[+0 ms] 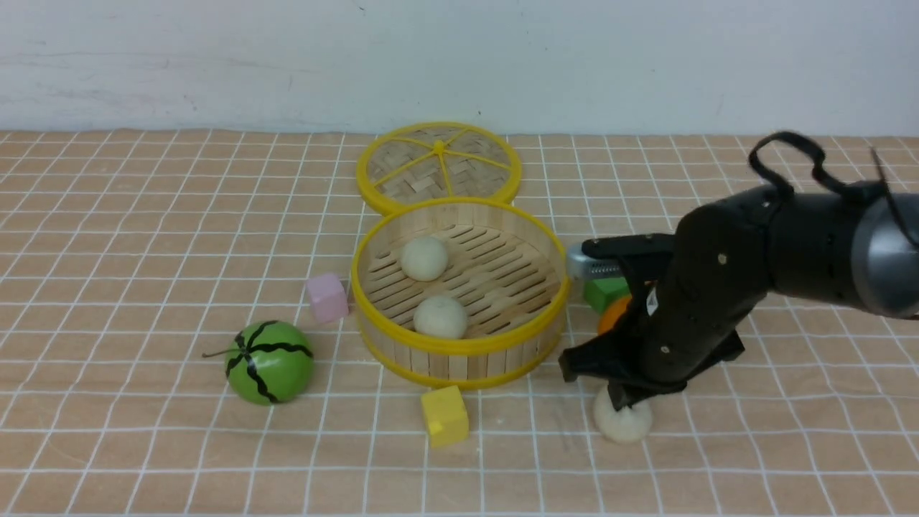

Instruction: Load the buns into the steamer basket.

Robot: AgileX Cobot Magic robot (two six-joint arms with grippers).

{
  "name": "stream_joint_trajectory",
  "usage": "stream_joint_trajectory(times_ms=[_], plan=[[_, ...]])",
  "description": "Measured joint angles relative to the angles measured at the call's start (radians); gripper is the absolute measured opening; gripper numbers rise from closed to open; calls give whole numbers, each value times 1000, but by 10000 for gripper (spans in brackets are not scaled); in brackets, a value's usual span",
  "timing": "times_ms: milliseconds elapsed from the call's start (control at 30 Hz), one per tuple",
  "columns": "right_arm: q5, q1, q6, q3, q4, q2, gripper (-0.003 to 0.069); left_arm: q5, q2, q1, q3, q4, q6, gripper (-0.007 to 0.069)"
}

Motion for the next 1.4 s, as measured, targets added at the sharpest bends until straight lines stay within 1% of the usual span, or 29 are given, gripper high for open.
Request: stream_joint_trajectory(times_ms=[33, 167, 300, 333, 400, 533, 733, 800, 900, 967, 1033, 1067, 1100, 1167, 1300, 1400], plan=[[3, 0, -3, -4, 0, -2, -3, 0, 0, 0, 0, 0, 0, 83], [43, 0, -86, -127, 114, -52, -3, 0, 0, 0, 0, 0, 0, 89], [7, 0, -124, -262, 163, -44, -3, 0, 0, 0, 0, 0, 0, 92], [3, 0, -124, -262, 163, -42, -3, 0, 0, 0, 0, 0, 0, 92], [-70, 0, -128, -318, 171, -3, -7, 0, 0, 0, 0, 0, 0, 92], [-220, 0, -132, -327, 172, 100, -7, 0, 0, 0, 0, 0, 0, 98], [-319, 0, -132, -327, 172, 238, 12, 0, 0, 0, 0, 0, 0, 102], [-321, 0, -131, -327, 172, 266, 34, 0, 0, 0, 0, 0, 0, 106], [-326, 0, -131, -327, 172, 280, 87, 0, 0, 0, 0, 0, 0, 109], [-332, 0, -131, -327, 172, 280, 149, 0, 0, 0, 0, 0, 0, 110], [-335, 0, -131, -327, 172, 278, 230, 0, 0, 0, 0, 0, 0, 112], [-333, 0, -131, -327, 172, 276, 257, 0, 0, 0, 0, 0, 0, 112], [-332, 0, -131, -327, 172, 276, 264, 0, 0, 0, 0, 0, 0, 113], [-314, 0, -131, -327, 172, 257, 331, 0, 0, 0, 0, 0, 0, 115], [-275, 0, -131, -327, 172, 196, 395, 0, 0, 0, 0, 0, 0, 120], [-228, 0, -131, -327, 172, 121, 403, 0, 0, 0, 0, 0, 0, 124]])
